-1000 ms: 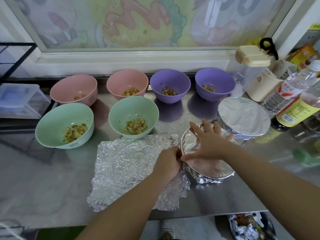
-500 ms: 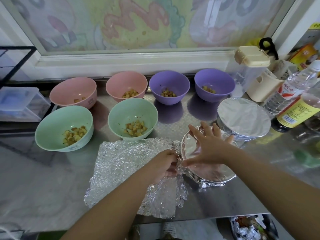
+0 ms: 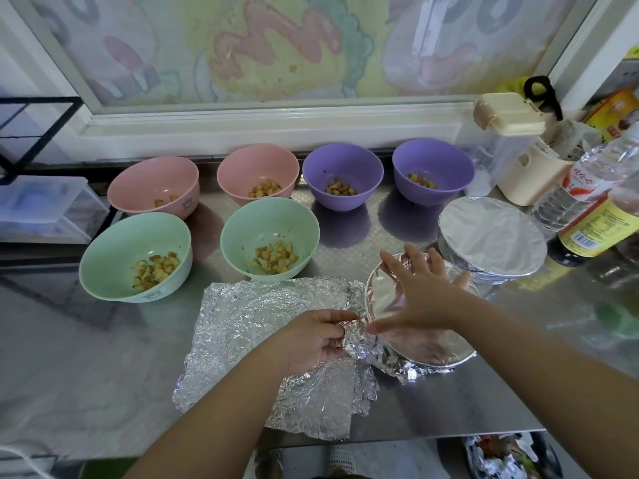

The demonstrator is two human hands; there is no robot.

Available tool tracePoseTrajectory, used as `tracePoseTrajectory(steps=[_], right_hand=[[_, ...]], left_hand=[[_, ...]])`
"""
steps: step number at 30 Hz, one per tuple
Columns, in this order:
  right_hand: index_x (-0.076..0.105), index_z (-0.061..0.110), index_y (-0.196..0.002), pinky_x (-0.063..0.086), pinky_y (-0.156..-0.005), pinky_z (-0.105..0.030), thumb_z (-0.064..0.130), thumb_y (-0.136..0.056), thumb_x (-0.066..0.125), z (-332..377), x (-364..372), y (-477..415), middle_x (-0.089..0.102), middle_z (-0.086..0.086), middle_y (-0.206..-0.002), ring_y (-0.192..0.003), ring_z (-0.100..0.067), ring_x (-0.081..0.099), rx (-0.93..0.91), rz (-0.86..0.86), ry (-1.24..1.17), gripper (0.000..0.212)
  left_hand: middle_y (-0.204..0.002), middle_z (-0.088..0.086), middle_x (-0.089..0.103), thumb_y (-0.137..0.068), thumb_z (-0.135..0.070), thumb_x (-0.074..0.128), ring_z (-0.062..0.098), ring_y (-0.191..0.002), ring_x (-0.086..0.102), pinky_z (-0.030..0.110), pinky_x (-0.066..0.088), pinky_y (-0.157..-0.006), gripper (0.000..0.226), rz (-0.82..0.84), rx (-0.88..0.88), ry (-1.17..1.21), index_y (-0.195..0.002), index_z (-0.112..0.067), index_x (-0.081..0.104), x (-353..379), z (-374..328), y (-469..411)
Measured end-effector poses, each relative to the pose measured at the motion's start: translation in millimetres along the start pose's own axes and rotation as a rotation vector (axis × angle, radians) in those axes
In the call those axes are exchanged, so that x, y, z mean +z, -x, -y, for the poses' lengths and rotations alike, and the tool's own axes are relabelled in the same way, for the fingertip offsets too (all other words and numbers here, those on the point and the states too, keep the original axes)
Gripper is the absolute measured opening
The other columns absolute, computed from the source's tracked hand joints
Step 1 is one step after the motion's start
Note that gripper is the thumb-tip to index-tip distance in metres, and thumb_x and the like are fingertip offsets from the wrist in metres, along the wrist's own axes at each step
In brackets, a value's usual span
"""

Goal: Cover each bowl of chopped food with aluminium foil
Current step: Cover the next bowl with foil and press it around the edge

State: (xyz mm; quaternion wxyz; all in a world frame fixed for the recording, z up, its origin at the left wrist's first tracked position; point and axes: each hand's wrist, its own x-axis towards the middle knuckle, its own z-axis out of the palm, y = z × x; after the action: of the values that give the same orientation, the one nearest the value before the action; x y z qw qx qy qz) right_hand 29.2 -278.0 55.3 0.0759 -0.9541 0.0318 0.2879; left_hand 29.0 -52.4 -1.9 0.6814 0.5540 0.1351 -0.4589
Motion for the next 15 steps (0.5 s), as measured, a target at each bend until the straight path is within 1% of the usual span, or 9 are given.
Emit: tracePoseTrajectory(steps=[4, 6, 8, 10, 11, 15], right_hand=[[-0.024, 0.054, -0.150, 0.001, -0.105, -0.086, 0.109, -0.028, 0.047, 0, -1, 0, -0.031, 0.006, -0.164, -0.150, -0.040, -0.026, 0.000, -0.001, 0.007, 0.152], [-0.024, 0.054, -0.150, 0.001, -0.105, -0.086, 0.109, -0.028, 0.048, 1, -1, 0, -0.031, 0.006, -0.164, -0.150, -0.040, -0.026, 0.001, -0.002, 0.008, 0.152], [-0.024, 0.054, -0.150, 0.001, -0.105, -0.086, 0.108, -0.029, 0.049, 0, 0, 0, -0.031, 0.006, -0.164, -0.150, -0.040, -0.026, 0.001, -0.003, 0.010, 0.151], [-0.025, 0.054, -0.150, 0.001, -0.105, -0.086, 0.108, -0.032, 0.050, 0, 0, -1, -0.032, 0.006, -0.164, -0.150, -0.040, -0.026, 0.001, -0.003, 0.013, 0.149], [-0.025, 0.054, -0.150, 0.001, -0.105, -0.087, 0.107, -0.032, 0.050, 0, 0, -1, -0.032, 0.006, -0.164, -0.150, -0.040, -0.026, 0.001, -0.002, 0.013, 0.149], [-0.025, 0.054, -0.150, 0.001, -0.105, -0.086, 0.107, -0.032, 0.050, 1, 0, 0, -0.031, 0.005, -0.164, -0.151, -0.040, -0.025, 0.001, -0.008, 0.019, 0.149]], left_hand=[[-0.106, 0.014, 0.061, -0.086, 0.013, 0.064, 0.021, -0.094, 0.062, 0.031, 0.056, -0.091, 0.041, 0.080, 0.001, -0.077, -0.120, -0.011, 0.068, -4, -6, 6], [-0.110, 0.016, 0.065, -0.085, 0.011, 0.068, 0.023, -0.097, 0.064, 0.038, 0.053, -0.100, 0.042, 0.058, 0.033, -0.213, -0.119, -0.014, 0.068, -6, -6, 6], [-0.112, 0.016, 0.070, -0.085, 0.003, 0.072, 0.024, -0.098, 0.064, 0.046, 0.050, -0.102, 0.039, 0.010, 0.084, -0.384, -0.115, -0.022, 0.071, -9, -6, 3], [-0.110, 0.013, 0.072, -0.085, -0.007, 0.075, 0.021, -0.091, 0.064, 0.046, 0.053, -0.096, 0.032, -0.044, 0.127, -0.548, -0.106, -0.032, 0.073, -11, -7, 0], [-0.107, 0.013, 0.072, -0.085, -0.012, 0.075, 0.020, -0.087, 0.063, 0.043, 0.055, -0.090, 0.028, -0.064, 0.141, -0.609, -0.103, -0.034, 0.074, -10, -8, 0], [-0.099, 0.007, 0.068, -0.091, -0.019, 0.069, 0.016, -0.075, 0.060, 0.028, 0.053, -0.062, 0.014, -0.137, 0.194, -0.813, -0.101, -0.029, 0.070, -3, -15, -1]])
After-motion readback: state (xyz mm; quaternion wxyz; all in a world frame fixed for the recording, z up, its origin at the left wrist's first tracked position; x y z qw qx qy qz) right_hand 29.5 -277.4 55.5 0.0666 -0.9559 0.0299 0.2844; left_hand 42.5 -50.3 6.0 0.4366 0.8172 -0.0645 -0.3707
